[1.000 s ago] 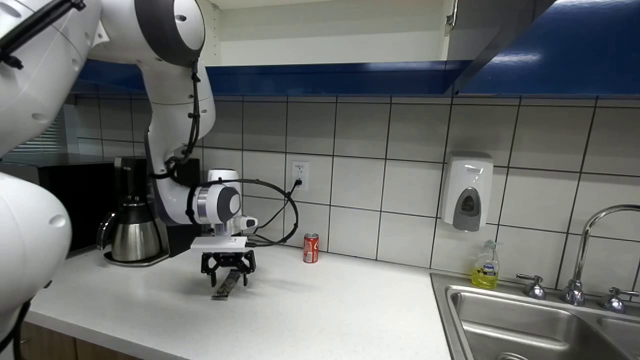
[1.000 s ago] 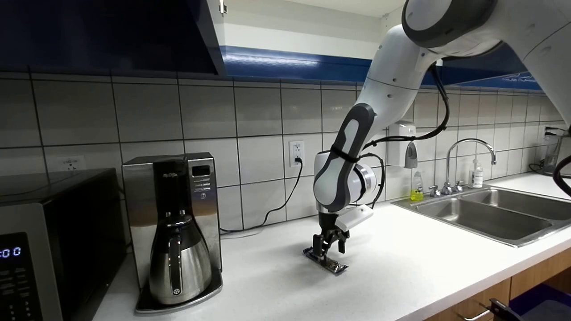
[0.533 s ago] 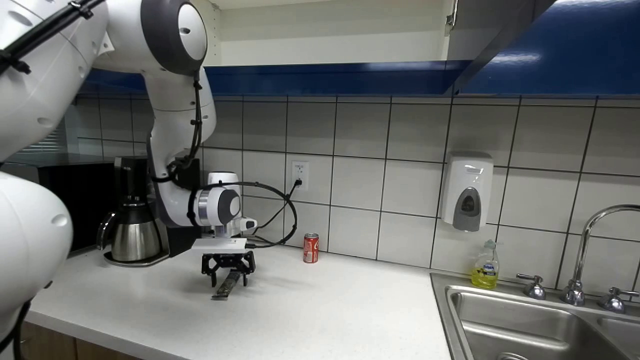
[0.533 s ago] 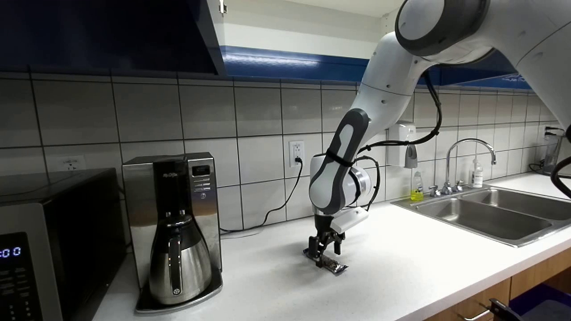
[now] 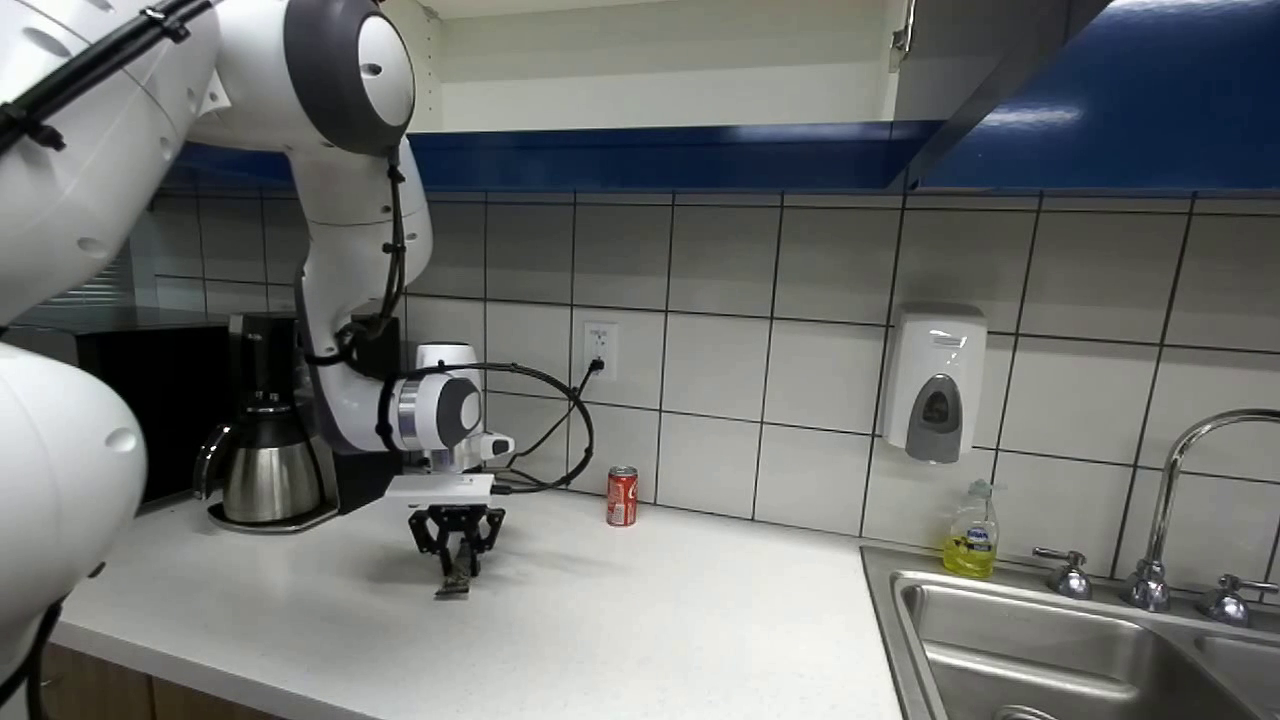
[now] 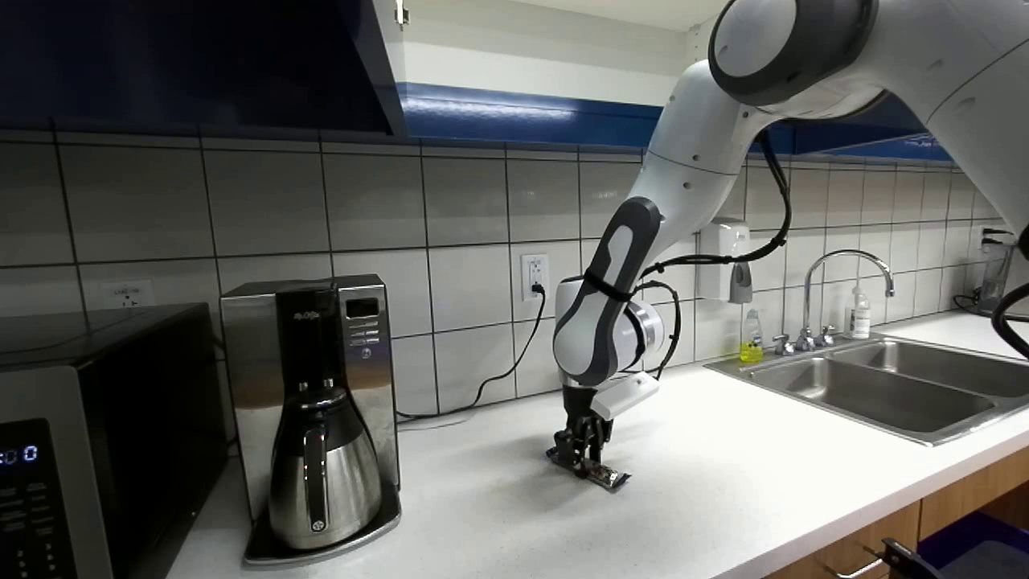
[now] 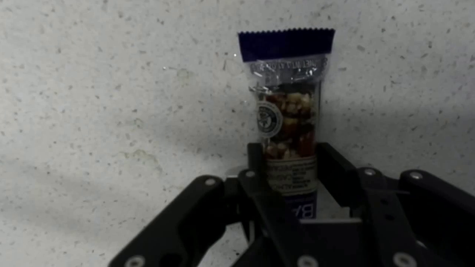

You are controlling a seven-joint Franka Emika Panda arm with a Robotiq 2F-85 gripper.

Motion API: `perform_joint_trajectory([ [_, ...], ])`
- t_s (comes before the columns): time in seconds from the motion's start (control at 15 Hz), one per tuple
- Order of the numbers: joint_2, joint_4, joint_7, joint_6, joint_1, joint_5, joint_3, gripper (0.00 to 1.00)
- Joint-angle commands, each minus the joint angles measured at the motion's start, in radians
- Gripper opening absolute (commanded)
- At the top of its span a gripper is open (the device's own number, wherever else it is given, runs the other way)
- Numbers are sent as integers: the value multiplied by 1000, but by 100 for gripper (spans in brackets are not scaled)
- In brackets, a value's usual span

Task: Put the candy bar in the cabinet

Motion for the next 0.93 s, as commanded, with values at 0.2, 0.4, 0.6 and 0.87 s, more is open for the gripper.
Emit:
perform_joint_trajectory([
  [0.2, 16, 25, 25, -18, -1, -12, -5, 8],
  [0.4, 16, 24, 24, -20, -6, -8, -4, 8],
  [0.6, 1, 13, 33, -19, -2, -12, -13, 8],
  [0.87, -44, -21, 39, -15, -10, -7, -17, 8],
])
